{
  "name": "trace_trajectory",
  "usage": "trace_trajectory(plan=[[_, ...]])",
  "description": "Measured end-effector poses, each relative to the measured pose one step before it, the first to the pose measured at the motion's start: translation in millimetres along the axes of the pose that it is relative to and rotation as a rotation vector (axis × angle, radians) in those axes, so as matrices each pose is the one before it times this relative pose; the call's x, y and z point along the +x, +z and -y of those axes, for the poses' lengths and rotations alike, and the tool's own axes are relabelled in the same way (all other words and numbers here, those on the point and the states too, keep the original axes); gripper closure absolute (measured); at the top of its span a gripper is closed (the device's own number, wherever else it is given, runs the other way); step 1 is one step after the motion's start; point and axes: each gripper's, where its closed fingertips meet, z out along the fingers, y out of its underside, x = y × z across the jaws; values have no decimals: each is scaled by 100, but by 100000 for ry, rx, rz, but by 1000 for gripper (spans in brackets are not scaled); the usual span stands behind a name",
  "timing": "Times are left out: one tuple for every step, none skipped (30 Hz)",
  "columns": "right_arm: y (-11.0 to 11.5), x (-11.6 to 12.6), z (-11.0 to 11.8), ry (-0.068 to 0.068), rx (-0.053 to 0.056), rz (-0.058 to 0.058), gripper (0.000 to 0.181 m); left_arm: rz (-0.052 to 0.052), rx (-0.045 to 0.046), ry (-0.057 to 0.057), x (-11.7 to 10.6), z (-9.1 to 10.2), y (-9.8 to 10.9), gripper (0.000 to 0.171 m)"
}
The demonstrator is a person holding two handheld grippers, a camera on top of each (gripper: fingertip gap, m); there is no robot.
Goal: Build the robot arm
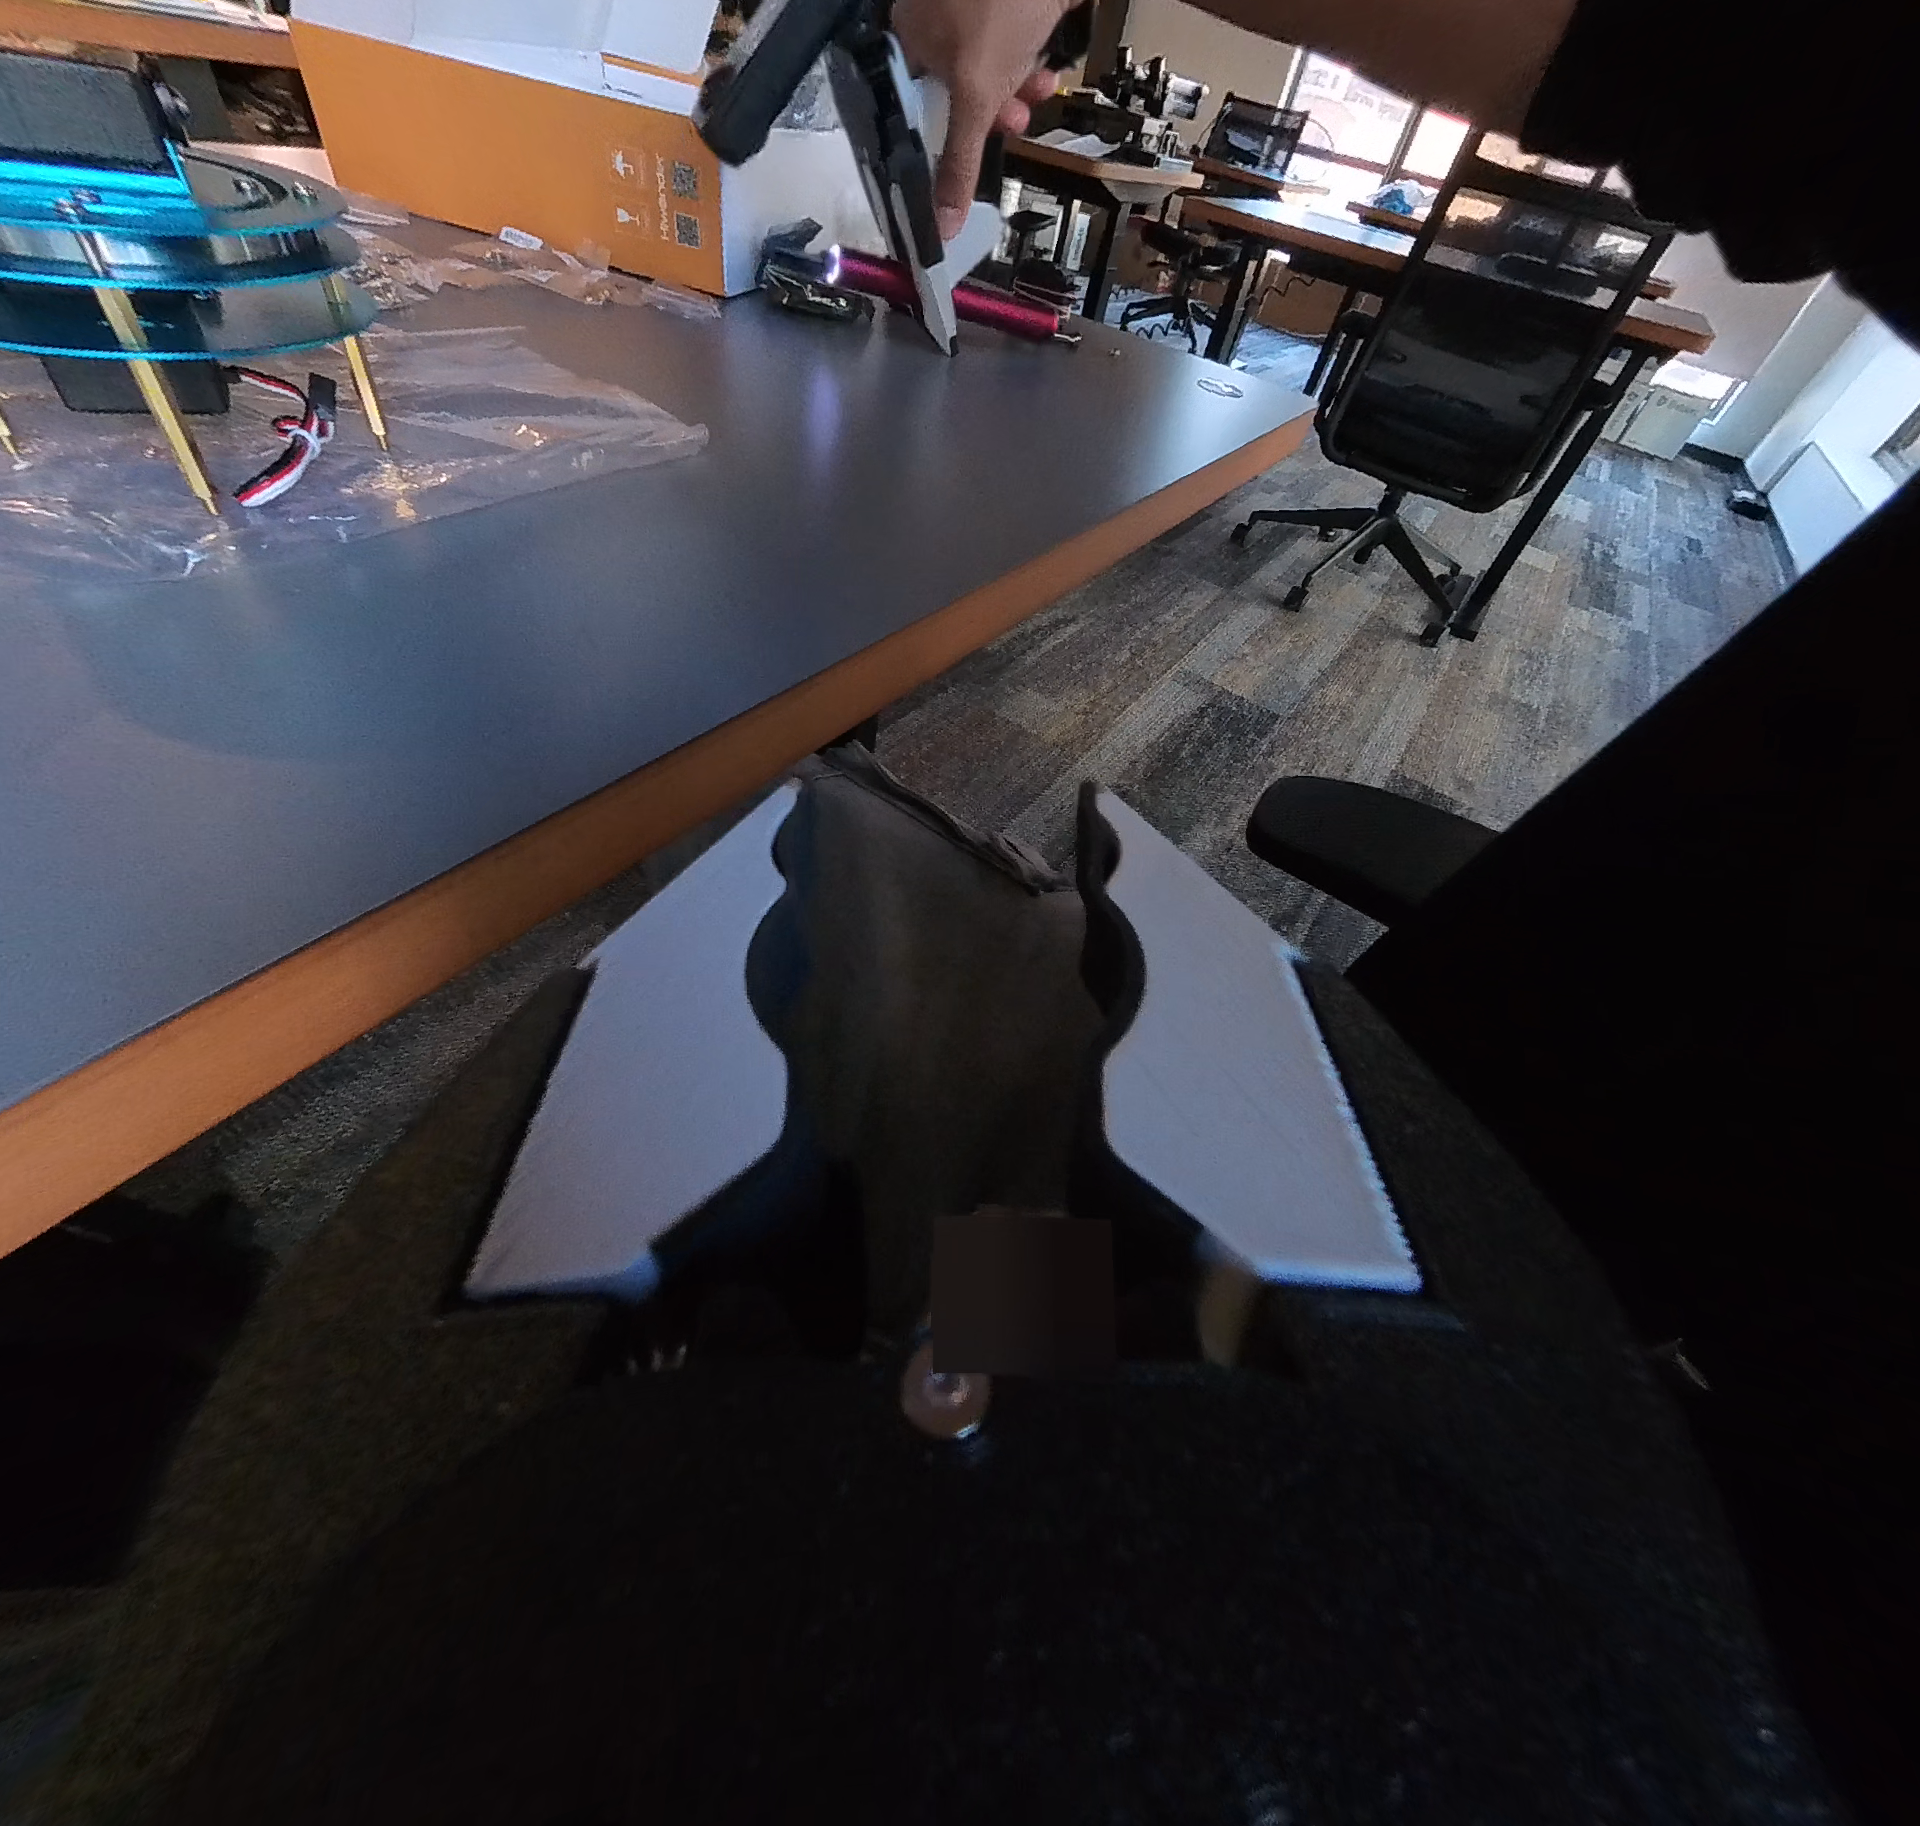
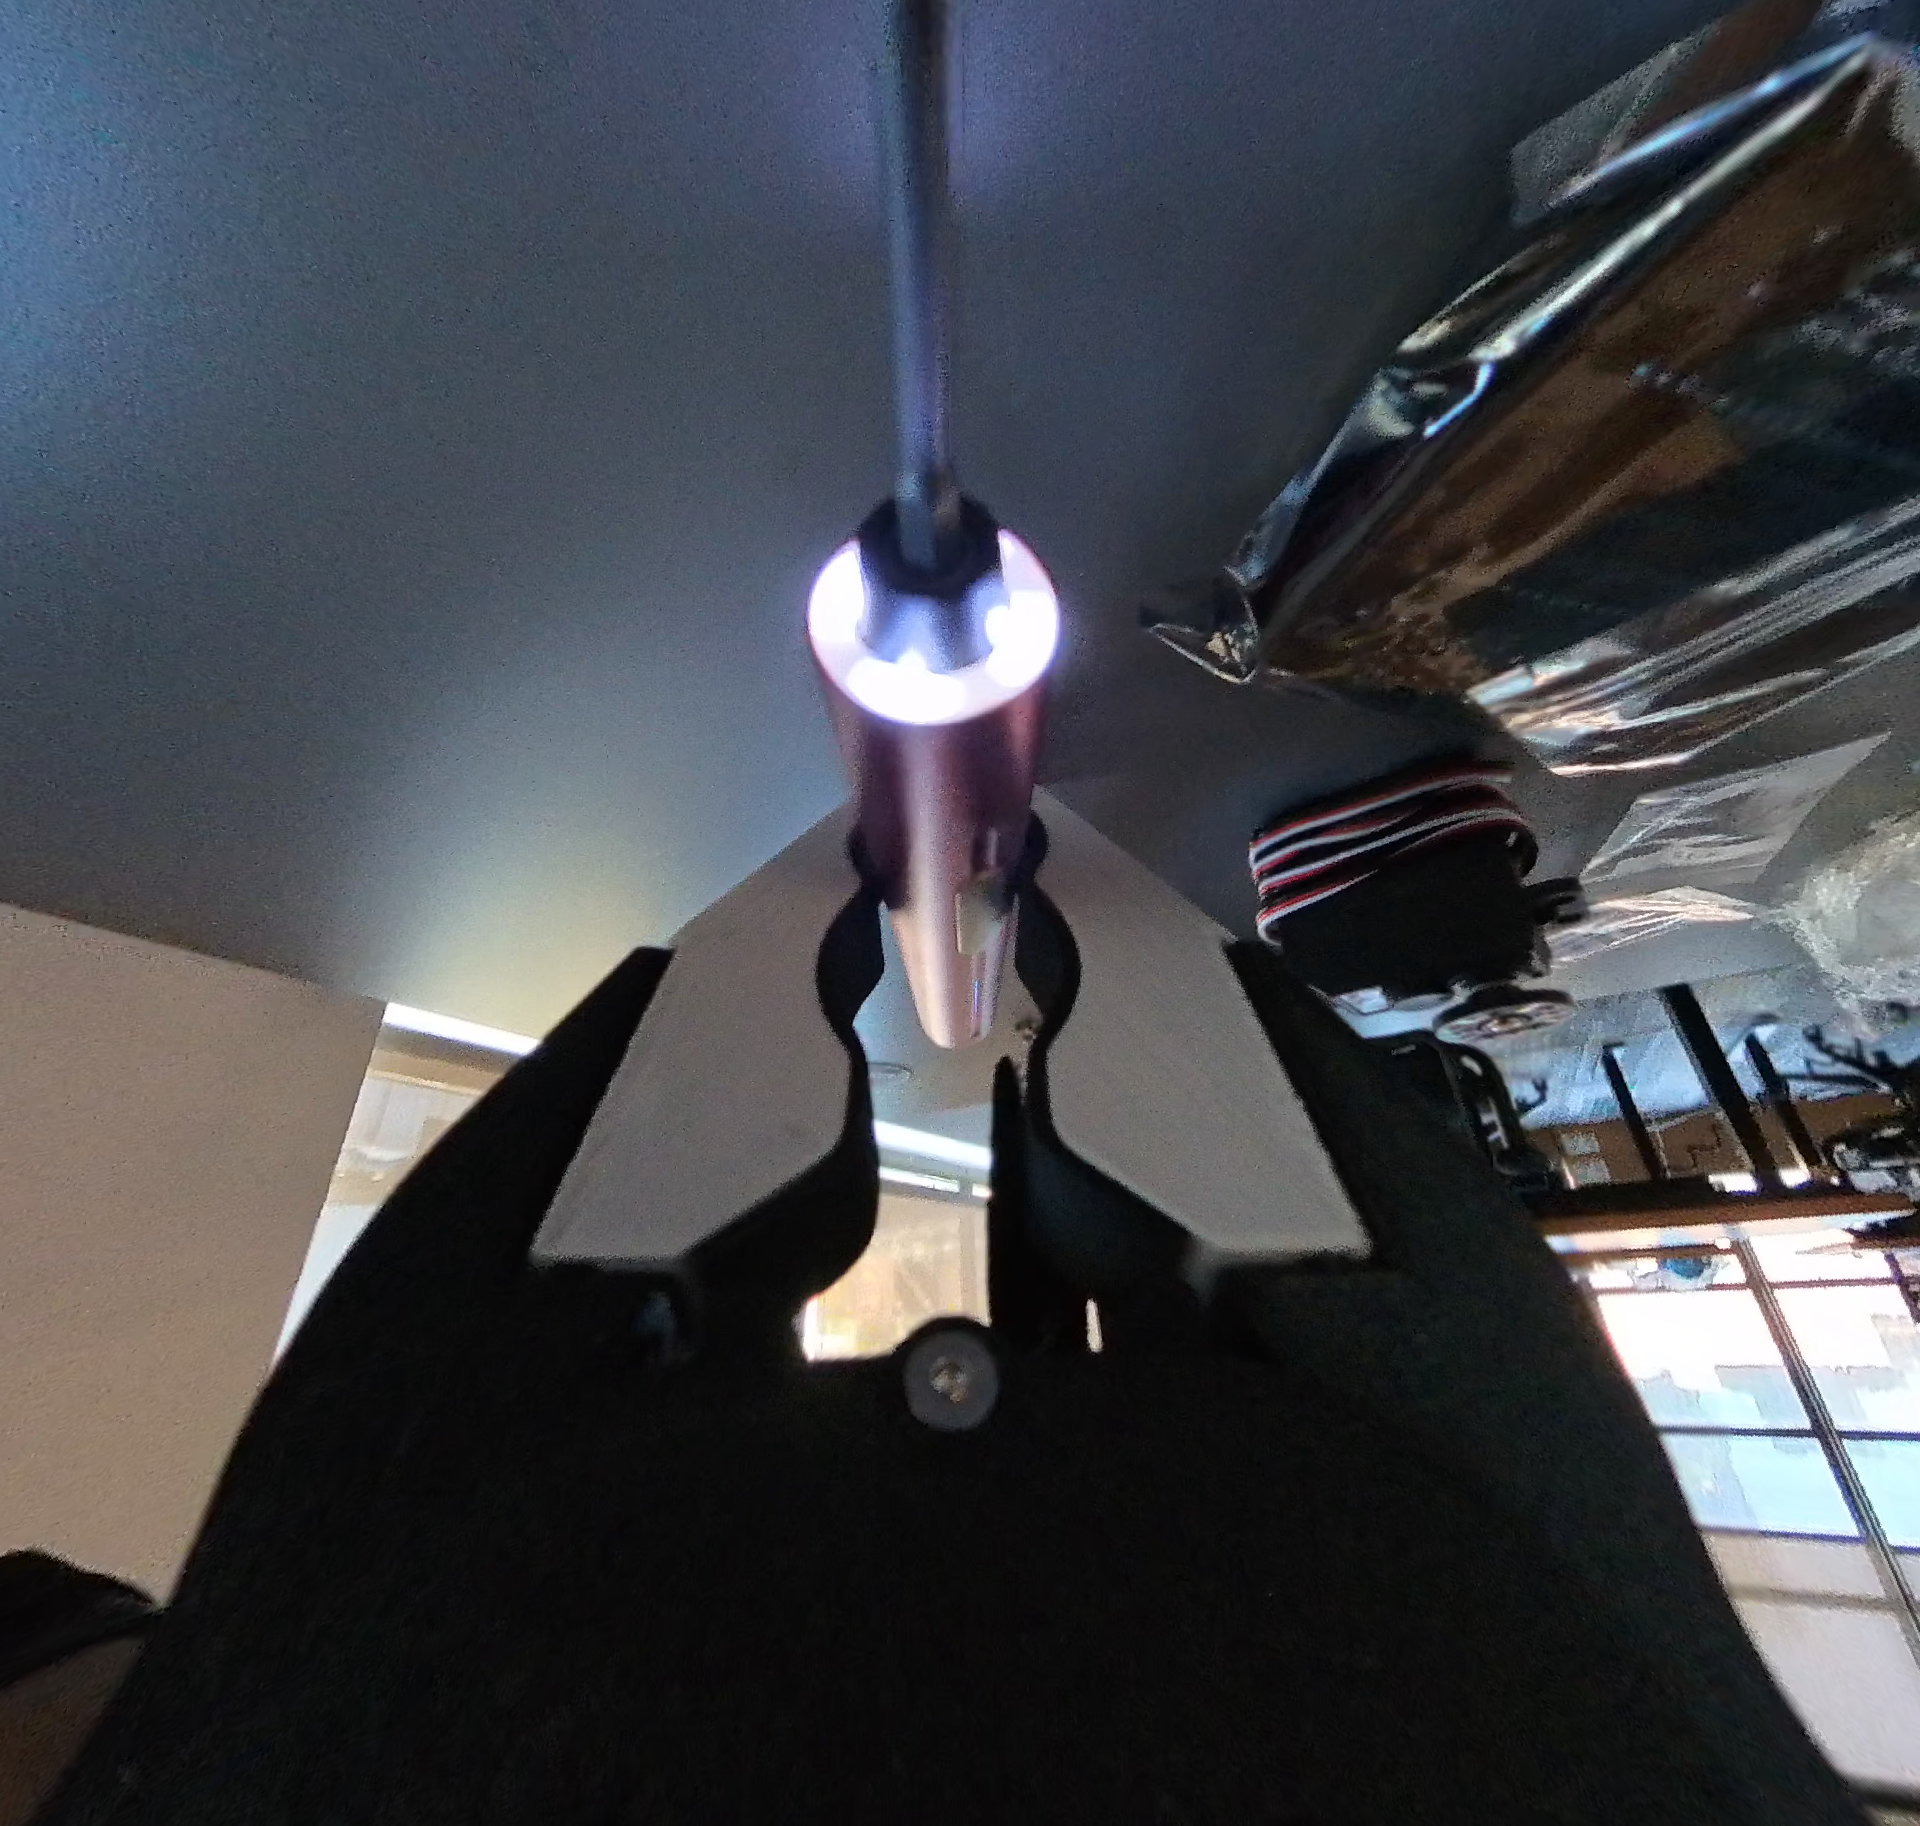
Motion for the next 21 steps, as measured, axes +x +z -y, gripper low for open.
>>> trace_trajectory(plan=[[2, 8, 3, -196, 1937, -156, 163, -547, -264, -419, 30, -109, 165, 122], [-7, -18, -7, -290, 1616, 115, 163, -596, -411, -475, 36, -134, 178, 122], [15, 2, 30, -815, 1518, 188, 163, -580, -364, -529, 46, -117, 185, 122], [2, 0, 3, -913, 1172, 366, 163, -595, -270, -451, 40, -95, 176, 122], [-21, 13, -16, -1008, 945, 443, 163, -643, -614, -338, 77, -123, 183, 122], [27, 0, -6, -1003, 938, 525, 163, -519, -568, -96, 82, -101, 146, 122], [-11, 9, 18, -378, 985, 835, 163, -239, -196, 214, 73, -24, 99, 122], [-28, -11, -2, 135, 981, 1152, 163, -90, -122, 440, 70, -6, 74, 122], [-1, -5, 22, -175, 1455, 709, 164, -88, -101, 510, 77, 8, 42, 122], [-21, -28, -44, -198, 1685, 218, 163, 54, -180, 423, 43, -21, 30, 122], [-21, -68, -26, 100, 1763, -14, 163, 341, -113, 348, -25, -4, -5, 122], [28, -78, -11, 89, 1700, -421, 162, 436, 72, 233, -69, 2, -24, 122], [26, -35, -3, -12, 1564, -618, 160, 335, 34, -95, -98, -10, -20, 122], [-6, -25, 30, 319, 1599, -590, 160, 168, 47, -422, -111, -8, -21, 122], [3, 26, -8, 76, 1130, -691, 160, -152, 201, -686, -88, 17, 12, 122], [-53, -81, 23, -223, 1384, -146, 160, -410, 150, -822, -54, 32, 43, 122], [-65, -79, 50, -49, 1748, -22, 161, -386, 54, -601, -52, 31, 59, 122], [4, -167, 12, 357, 1361, 917, 161, -161, 24, -237, -63, 29, 62, 122], [13, -90, 21, 982, 1104, 965, 161, 11, -126, 41, -45, 16, 52, 122], [9, -18, 34, 666, 1309, 481, 161, 169, -39, 285, -37, 24, 42, 122], [19, -28, 1, 324, 1241, 319, 161, 258, 79, 367, -75, 61, 28, 122]])
